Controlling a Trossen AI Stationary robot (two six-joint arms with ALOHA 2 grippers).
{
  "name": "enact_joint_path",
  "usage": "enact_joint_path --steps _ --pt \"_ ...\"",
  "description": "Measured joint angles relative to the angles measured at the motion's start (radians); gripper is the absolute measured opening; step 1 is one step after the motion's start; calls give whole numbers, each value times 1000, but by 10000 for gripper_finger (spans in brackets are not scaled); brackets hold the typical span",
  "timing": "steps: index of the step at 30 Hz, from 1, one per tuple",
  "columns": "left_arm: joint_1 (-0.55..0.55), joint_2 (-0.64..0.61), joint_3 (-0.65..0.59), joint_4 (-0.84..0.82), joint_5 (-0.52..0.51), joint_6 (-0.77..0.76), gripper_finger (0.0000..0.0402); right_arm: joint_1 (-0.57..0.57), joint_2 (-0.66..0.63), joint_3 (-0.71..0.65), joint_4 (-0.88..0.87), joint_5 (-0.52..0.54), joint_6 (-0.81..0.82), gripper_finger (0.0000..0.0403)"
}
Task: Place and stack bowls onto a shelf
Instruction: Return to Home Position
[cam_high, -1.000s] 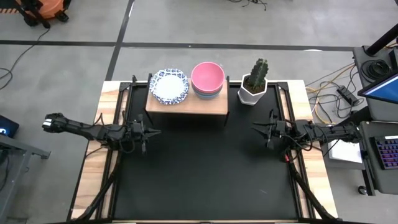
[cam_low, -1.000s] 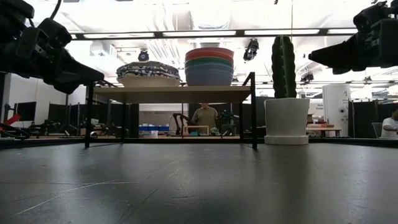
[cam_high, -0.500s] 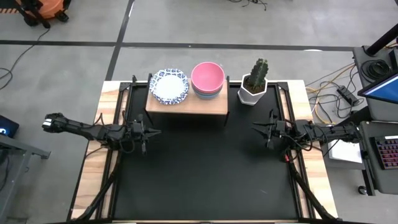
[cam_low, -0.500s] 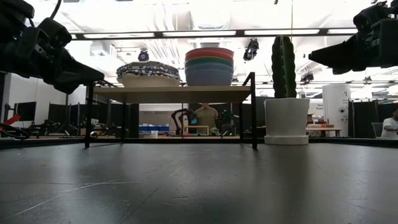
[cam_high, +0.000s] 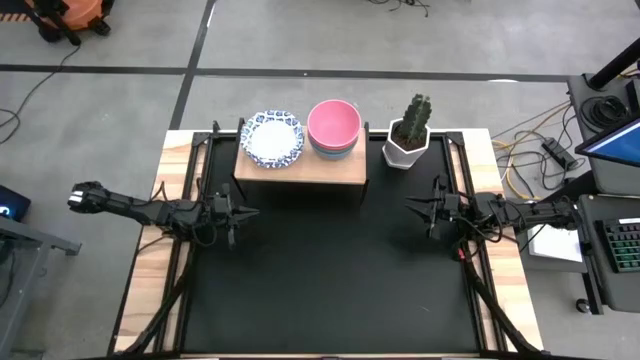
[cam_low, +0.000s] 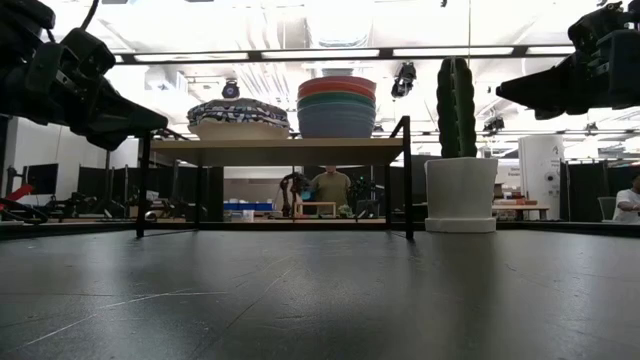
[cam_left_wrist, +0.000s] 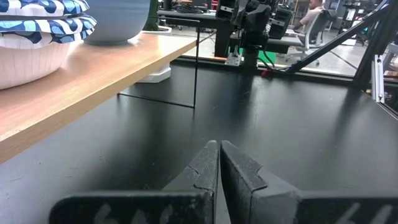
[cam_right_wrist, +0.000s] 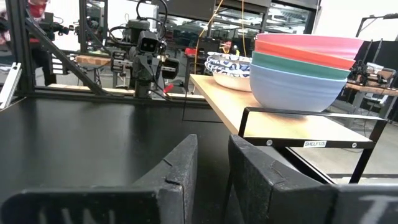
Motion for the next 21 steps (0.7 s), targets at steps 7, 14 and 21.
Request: enact_joint_path --steps 7,14,21 --pt "0 0 0 0 0 0 0 0 0 0 0 0 0 81" --pt "0 0 0 0 0 0 0 0 0 0 0 0 0 88" --pt "0 0 0 0 0 0 0 0 0 0 0 0 0 83"
